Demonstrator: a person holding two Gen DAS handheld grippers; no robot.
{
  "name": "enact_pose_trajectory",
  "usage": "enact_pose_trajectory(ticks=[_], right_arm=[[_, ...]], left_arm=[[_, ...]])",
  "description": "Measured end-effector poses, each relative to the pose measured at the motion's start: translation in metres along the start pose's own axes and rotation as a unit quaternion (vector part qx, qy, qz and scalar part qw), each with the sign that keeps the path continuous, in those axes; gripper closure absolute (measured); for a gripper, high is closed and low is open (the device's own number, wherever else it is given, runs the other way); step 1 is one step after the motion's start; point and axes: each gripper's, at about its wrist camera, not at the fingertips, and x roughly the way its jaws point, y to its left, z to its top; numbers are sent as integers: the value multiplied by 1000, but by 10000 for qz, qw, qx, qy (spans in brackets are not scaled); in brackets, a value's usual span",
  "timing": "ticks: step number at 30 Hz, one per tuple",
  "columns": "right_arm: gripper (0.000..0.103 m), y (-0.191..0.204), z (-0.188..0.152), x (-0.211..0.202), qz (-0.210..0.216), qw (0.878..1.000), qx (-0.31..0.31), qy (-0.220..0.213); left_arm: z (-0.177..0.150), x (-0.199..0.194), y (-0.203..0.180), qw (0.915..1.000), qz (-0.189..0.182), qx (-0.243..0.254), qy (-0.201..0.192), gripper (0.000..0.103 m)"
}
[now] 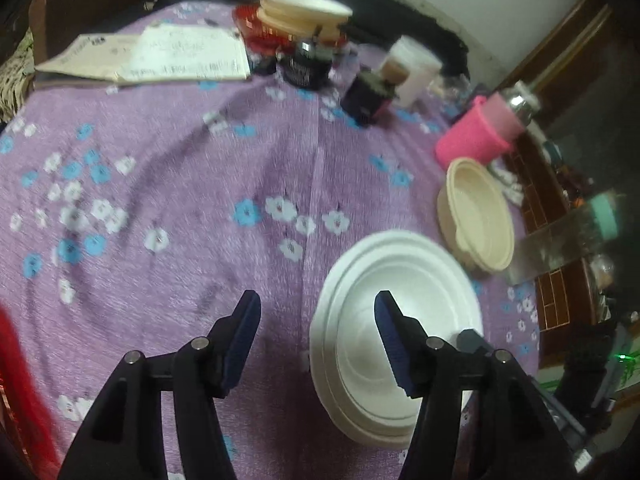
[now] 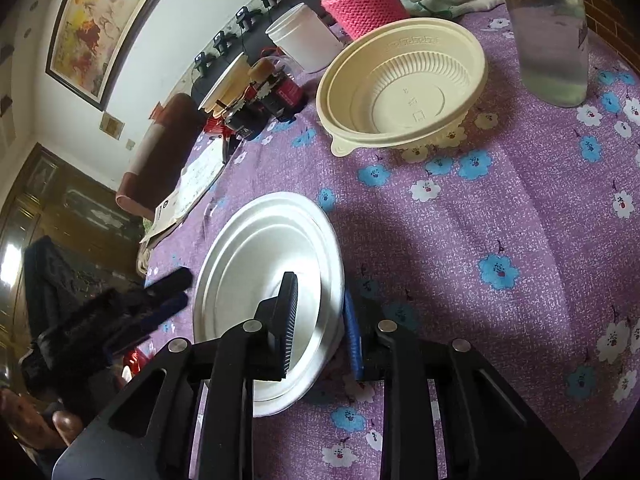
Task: Organize plates and bowls
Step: 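Close both grippers side by side on the rim of the white plate stack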
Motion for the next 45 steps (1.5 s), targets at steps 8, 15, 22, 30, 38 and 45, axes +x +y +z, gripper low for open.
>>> enact_pose_trajectory(ticks=[8, 15, 22, 30, 38, 45], right_arm=[[82, -1, 0, 1, -56, 10000, -13, 30], [82, 1, 0, 7, -146, 9999, -26, 55], [82, 1, -1, 12, -251, 9997, -19, 51], [82, 4, -5, 19, -365, 9993, -62, 32], [87, 4, -8, 19, -495, 9987, -103, -79], [89, 7, -11, 18, -616, 9978, -196, -163]], left_arm=[[-5, 15, -5, 9993, 216, 280, 102, 44], [-11, 22, -12, 9972, 472, 570, 93, 44], [-11, 23, -10, 9960, 676, 585, -9, 51], [-15, 25, -17, 9952, 632, 750, -74, 69], [-22, 29, -26, 9923, 715, 1002, -120, 83], [-23, 26, -28, 9917, 700, 1057, -216, 86]])
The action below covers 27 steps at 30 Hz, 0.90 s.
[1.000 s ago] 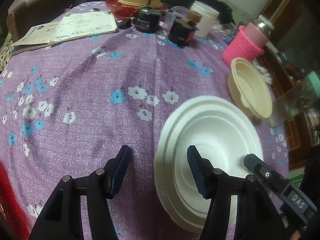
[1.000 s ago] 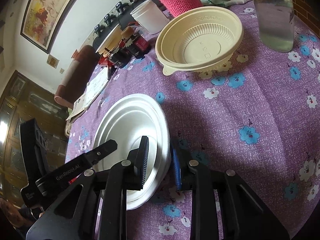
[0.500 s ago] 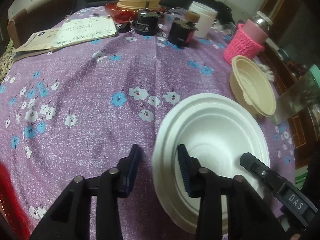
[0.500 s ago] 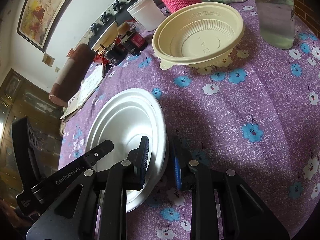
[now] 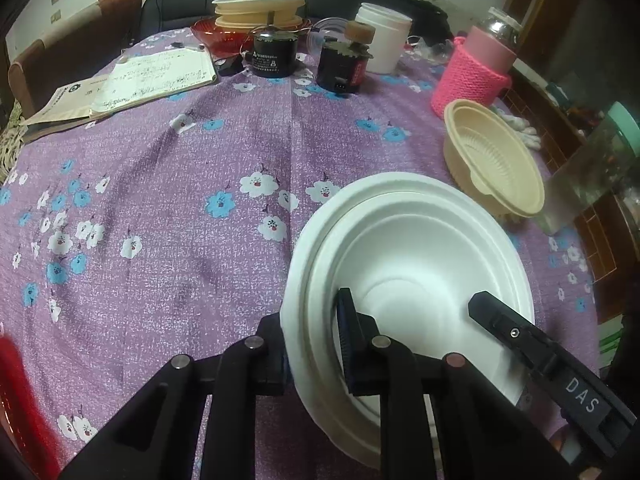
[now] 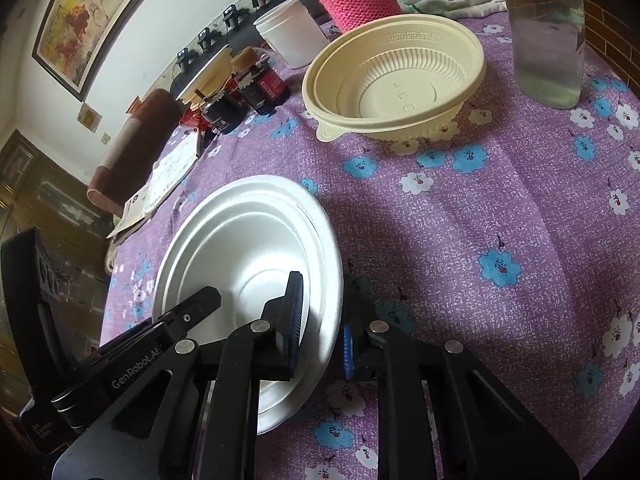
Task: Organize plates and bowls
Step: 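Close both grippers side by side on the rim of the white plate stack, then lift the white plates with both grippers and lower them onto the red stack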
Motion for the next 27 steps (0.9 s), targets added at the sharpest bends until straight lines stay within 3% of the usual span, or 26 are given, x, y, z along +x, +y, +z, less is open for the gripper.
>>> enact_pose_trajectory(ticks=[15, 27], right_arm=[[90, 19, -14, -14, 173, 9996, -128, -186], [89, 103, -56, -26, 921, 9931, -645, -341]], left_arm=[[-12, -36, 12, 9990, 286, -82, -332, 86], [-40, -119, 79, 9915, 833, -517, -853, 86]])
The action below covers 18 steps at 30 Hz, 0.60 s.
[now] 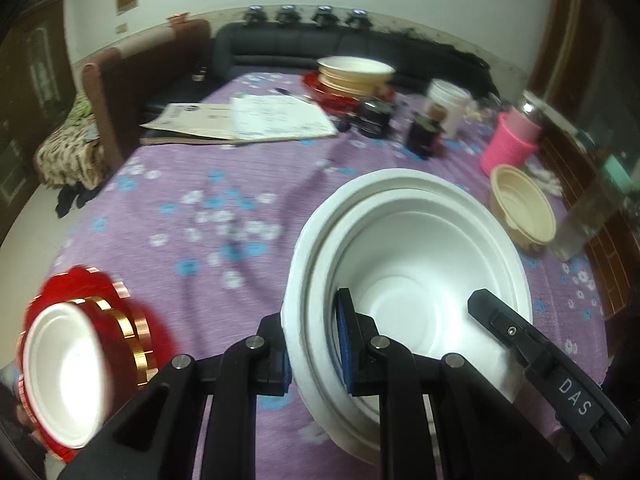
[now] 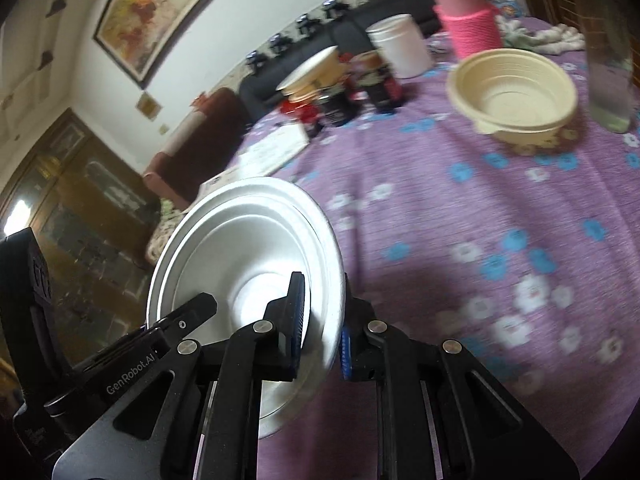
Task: Organize plates and bowls
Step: 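Lift the white plates with both grippers and lower them onto the red stack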
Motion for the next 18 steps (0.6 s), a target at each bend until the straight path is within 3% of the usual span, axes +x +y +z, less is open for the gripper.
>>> enact_pose_trajectory(ticks=[10, 18], right_arm=[[89, 83, -29, 12, 467, 9974, -503, 220], [89, 168, -68, 44, 765, 9874, -1225, 645]], left_arm=[[-21, -52, 79, 9974, 393, -516, -326, 86], [-48, -75, 165, 9883, 768, -1264, -373, 86]])
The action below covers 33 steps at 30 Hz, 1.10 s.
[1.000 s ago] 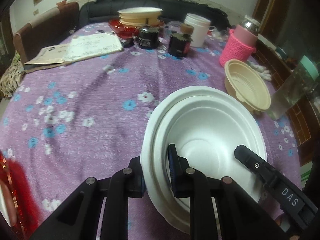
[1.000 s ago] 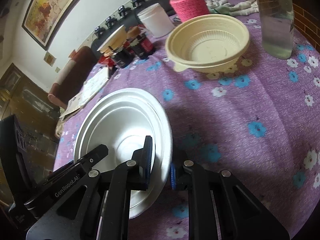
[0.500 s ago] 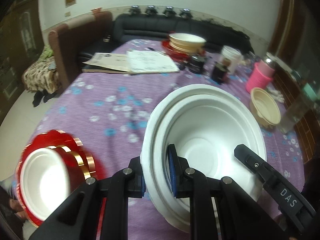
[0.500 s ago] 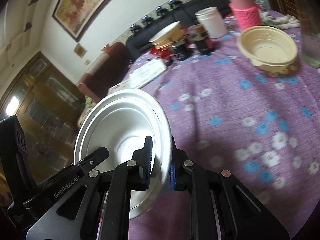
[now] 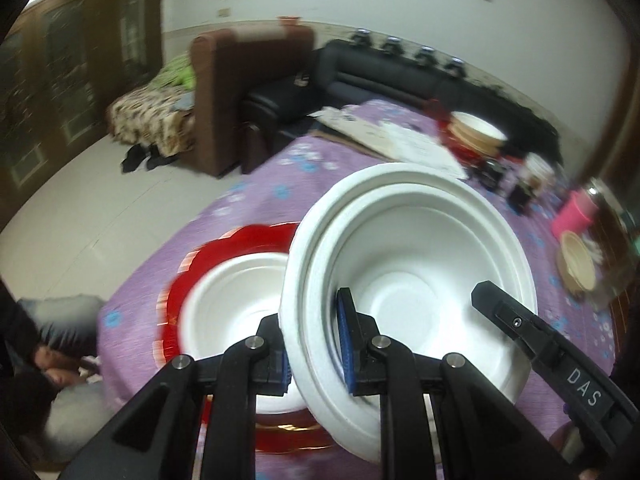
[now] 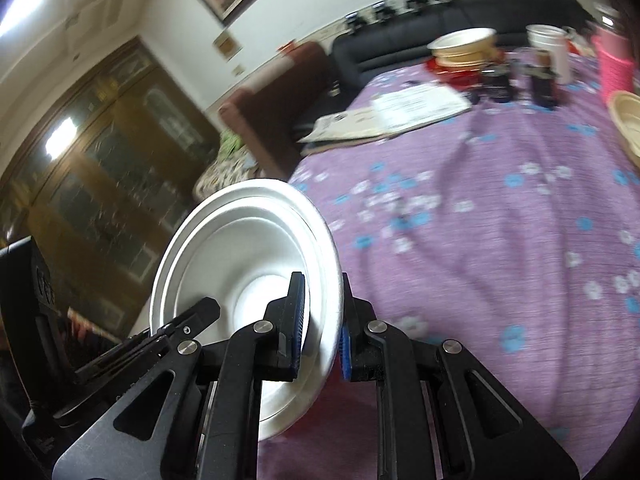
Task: Organize plates and bowls
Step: 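Lift the white plates with both grippers and lower them onto the red stack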
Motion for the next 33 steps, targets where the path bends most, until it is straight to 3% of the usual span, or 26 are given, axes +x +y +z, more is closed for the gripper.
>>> enact_pose_trajectory(ticks=[6, 15, 24, 26, 30, 31, 33], right_arm=[[89, 35, -14, 36, 80, 9990, -291, 331], [89, 40, -19, 65, 3, 9979, -332, 555], [86, 46, -28, 68, -142, 9971, -652, 355], [85, 49, -30, 67, -199, 9959, -848, 252], [79, 44, -28, 62, -187, 9951, -961, 101], [69, 39, -25, 60, -122, 9964, -833, 88], [65, 30, -22, 56, -7, 9980, -630, 48]], left_arm=[[0, 12, 34, 9995, 126, -263, 153, 85], [-3, 30, 47, 9989, 189, -293, 317, 85], [-7, 38, 49, 9984, 393, -224, 349, 77], [-7, 37, 50, 9976, 607, -166, 281, 64], [-6, 30, 57, 9970, 728, -242, 108, 59], [-5, 28, 59, 9968, 755, -252, 97, 58], [-5, 23, 64, 9963, 795, -320, 33, 58]])
